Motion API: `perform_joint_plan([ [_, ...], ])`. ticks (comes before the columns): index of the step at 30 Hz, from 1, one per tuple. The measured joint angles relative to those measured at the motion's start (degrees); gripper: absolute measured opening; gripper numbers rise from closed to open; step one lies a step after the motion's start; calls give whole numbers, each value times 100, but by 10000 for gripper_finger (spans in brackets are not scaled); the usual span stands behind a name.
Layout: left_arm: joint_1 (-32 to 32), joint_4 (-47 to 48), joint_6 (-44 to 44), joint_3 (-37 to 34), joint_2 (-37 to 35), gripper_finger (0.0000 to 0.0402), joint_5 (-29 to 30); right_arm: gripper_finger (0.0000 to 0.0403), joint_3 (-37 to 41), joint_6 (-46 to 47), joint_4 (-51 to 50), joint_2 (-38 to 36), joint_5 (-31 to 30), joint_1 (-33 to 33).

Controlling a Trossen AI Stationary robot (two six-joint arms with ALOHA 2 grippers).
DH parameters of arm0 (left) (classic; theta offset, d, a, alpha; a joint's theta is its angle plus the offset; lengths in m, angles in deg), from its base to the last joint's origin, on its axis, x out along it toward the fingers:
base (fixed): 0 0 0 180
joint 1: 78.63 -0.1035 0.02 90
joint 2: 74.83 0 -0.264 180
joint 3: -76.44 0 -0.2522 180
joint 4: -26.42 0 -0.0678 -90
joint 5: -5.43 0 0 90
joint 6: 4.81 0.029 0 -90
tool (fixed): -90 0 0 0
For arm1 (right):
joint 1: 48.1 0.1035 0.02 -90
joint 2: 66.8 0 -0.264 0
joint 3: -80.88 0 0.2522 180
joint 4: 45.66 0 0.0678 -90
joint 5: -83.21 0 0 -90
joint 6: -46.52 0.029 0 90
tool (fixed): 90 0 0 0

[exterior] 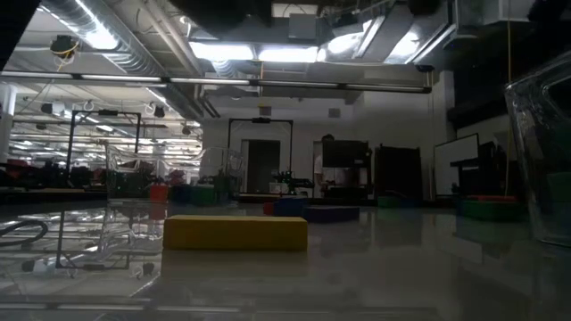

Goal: Sort blocks by size
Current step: Put the rectangular red game piece into the bottom transparent bin, then put the rectangular red block into the bottom transparent bin

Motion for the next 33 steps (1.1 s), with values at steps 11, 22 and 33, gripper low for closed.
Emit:
perform_joint_plan([
  [11, -201, 1269, -1020, 420, 394, 178, -4, 209, 0, 2, 43, 2, 8, 0],
  [22, -195, 1837, -922, 414, 161, 178, -54, 209, 0, -15, -12, 2, 305, 0],
  [33, -665, 6511, -2302, 400, -1521, 178, 1285, 209, -2, -315, -185, 2, 266, 0],
])
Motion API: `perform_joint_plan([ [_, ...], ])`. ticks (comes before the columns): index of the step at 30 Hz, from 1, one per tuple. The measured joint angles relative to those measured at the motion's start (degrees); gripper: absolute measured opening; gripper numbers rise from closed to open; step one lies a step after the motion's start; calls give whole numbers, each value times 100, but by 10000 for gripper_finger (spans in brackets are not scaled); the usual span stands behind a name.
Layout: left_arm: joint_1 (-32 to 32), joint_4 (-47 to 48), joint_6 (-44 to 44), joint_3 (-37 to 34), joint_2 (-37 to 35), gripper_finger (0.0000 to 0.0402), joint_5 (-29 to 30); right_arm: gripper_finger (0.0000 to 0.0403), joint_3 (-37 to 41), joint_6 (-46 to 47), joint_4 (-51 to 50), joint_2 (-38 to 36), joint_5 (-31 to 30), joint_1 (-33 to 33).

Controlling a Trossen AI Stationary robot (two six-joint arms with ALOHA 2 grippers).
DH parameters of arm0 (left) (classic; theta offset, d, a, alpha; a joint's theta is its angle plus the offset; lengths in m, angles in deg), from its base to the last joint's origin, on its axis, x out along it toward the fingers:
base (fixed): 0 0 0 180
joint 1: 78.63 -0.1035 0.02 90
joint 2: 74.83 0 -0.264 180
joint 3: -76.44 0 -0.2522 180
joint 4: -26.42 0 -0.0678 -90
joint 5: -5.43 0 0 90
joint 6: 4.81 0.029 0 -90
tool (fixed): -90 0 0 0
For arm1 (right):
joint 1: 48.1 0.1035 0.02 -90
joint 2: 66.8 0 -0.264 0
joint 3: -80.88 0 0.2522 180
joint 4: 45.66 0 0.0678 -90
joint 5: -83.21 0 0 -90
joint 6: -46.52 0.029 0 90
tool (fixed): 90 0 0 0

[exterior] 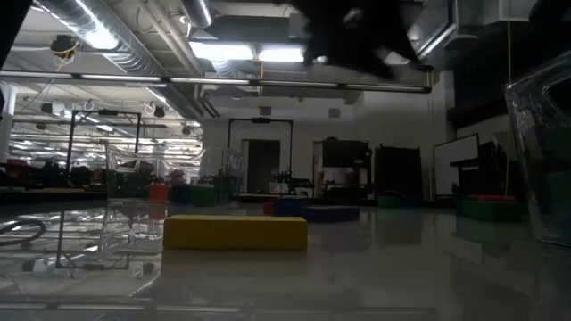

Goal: Sort blocks by size
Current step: Put the rectangular red block into the bottom transparent bin

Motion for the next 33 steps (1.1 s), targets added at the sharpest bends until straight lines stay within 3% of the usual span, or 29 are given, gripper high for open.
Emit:
perform_joint_plan([
  [6, -373, 2422, -1472, -2, -222, 178, 449, 209, 2, -28, 1, 0, -180, -1],
  [9, -647, 3118, -2053, -149, -221, 178, 489, 209, 1, -30, 1, 0, -308, -1],
  [16, -1217, 2588, -2306, -837, -174, 178, 468, 209, 0, -272, 10, 0, -356, 0],
  [20, -1446, 2033, -2278, -1151, -166, 178, 66, 209, 2, -308, 3, 0, -356, 0],
  [33, -1605, 1284, -2282, -1730, -122, 178, -66, 209, 0, -311, 3, -2, -460, -1],
])
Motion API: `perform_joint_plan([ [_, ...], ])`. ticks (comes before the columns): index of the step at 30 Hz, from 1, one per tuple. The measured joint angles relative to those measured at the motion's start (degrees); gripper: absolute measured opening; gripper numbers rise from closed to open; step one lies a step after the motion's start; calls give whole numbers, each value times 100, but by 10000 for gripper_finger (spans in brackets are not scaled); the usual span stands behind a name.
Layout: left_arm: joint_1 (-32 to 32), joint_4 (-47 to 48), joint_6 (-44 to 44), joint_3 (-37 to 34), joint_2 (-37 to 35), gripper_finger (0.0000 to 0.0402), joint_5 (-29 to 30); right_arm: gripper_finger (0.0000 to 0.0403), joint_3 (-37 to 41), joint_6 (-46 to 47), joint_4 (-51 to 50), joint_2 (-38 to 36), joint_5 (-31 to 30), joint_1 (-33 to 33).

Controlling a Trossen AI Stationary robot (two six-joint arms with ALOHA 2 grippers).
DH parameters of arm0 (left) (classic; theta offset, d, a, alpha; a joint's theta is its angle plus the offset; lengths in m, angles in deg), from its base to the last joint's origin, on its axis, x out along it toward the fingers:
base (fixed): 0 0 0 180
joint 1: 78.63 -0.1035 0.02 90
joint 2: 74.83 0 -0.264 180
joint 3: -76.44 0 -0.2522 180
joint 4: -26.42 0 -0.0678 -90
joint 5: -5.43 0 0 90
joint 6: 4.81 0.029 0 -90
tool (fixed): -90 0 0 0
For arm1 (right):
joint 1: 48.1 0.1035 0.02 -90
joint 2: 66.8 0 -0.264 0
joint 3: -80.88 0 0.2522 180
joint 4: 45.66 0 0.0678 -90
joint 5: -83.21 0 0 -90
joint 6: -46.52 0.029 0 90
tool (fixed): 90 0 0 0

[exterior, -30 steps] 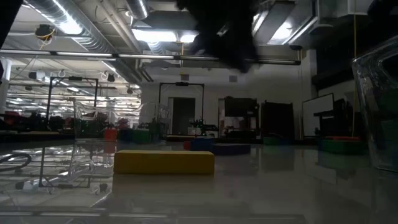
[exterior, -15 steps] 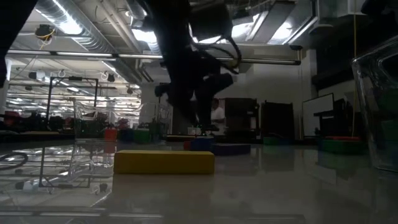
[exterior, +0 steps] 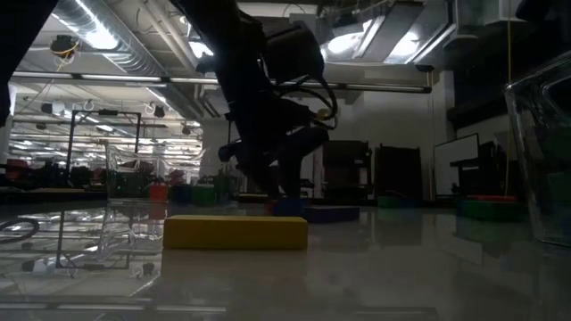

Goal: Sort blocks by size
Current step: Put the rectangular red block into the bottom transparent bin

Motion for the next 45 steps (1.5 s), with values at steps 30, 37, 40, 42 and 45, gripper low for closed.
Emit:
perform_joint_plan([
  [30, 130, -601, 1137, 621, 47, 84, -994, 209, 731, -585, -1803, -1700, -3013, 0],
  [37, 600, -1952, 1625, 1133, 29, 84, -1938, 209, 1861, -213, -1443, -2386, -2976, -1],
  [40, 898, -2748, 1654, 1133, 40, 84, -2123, 209, 2239, 273, -1456, -2766, -2861, -1],
  [42, 1095, -3219, 1687, 1133, 74, 85, -2129, 209, 2424, 652, -1463, -3025, -2803, -1],
  [45, 1389, -4070, 1831, 1133, 247, 88, -2130, 209, 2578, 1181, -1458, -3336, -2803, -1],
])
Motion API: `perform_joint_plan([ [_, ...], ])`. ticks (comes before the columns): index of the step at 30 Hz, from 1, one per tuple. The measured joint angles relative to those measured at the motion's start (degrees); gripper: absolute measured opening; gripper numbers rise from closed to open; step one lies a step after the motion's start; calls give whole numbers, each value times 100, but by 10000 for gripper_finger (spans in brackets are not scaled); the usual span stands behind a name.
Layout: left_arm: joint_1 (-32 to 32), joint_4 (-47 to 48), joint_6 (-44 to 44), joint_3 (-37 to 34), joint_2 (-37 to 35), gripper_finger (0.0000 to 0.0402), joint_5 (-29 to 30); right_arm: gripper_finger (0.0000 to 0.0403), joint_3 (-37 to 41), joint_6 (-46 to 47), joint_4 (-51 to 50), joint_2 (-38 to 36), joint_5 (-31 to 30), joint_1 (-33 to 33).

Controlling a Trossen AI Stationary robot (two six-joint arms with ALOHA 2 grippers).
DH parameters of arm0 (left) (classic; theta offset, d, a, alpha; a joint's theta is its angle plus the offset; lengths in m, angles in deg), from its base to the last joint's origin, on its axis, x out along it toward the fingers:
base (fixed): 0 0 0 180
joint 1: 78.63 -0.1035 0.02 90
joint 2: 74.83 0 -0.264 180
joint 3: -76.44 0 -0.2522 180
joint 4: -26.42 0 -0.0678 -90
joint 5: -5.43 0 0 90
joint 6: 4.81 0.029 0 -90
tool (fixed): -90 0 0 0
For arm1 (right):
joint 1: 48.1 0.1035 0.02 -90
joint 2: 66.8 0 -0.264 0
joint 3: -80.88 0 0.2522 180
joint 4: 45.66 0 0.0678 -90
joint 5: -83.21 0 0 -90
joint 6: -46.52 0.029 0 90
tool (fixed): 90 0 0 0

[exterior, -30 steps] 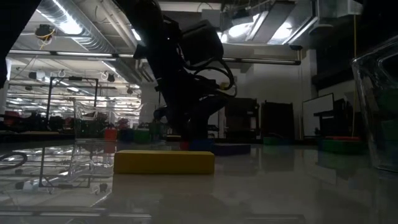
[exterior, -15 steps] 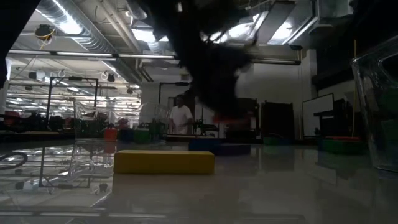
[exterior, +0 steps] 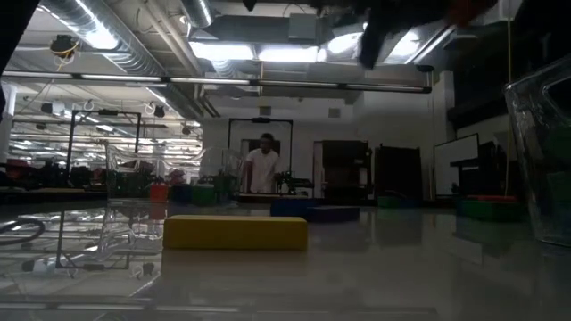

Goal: Sort blocks by size
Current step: Put the rectangular red block into the bottom transparent bin, then put the rectangular orange game piece into the bottom transparent bin

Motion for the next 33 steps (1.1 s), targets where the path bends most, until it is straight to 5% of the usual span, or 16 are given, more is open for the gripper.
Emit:
perform_joint_plan([
  [6, 371, -1844, 324, 0, 595, 90, 11, 209, 45, 931, -35, -205, -533, 0],
  [15, 514, -2712, 608, 0, 1318, 122, 483, 209, 47, 1252, -44, -122, -794, -81],
  [23, 458, -2754, 590, 0, 1497, 159, 503, 209, 47, 1271, -341, -111, 277, -1601],
  [33, 398, -2770, 735, 0, 1471, 174, 483, 209, 49, -936, -182, -113, 2021, -3908],
])
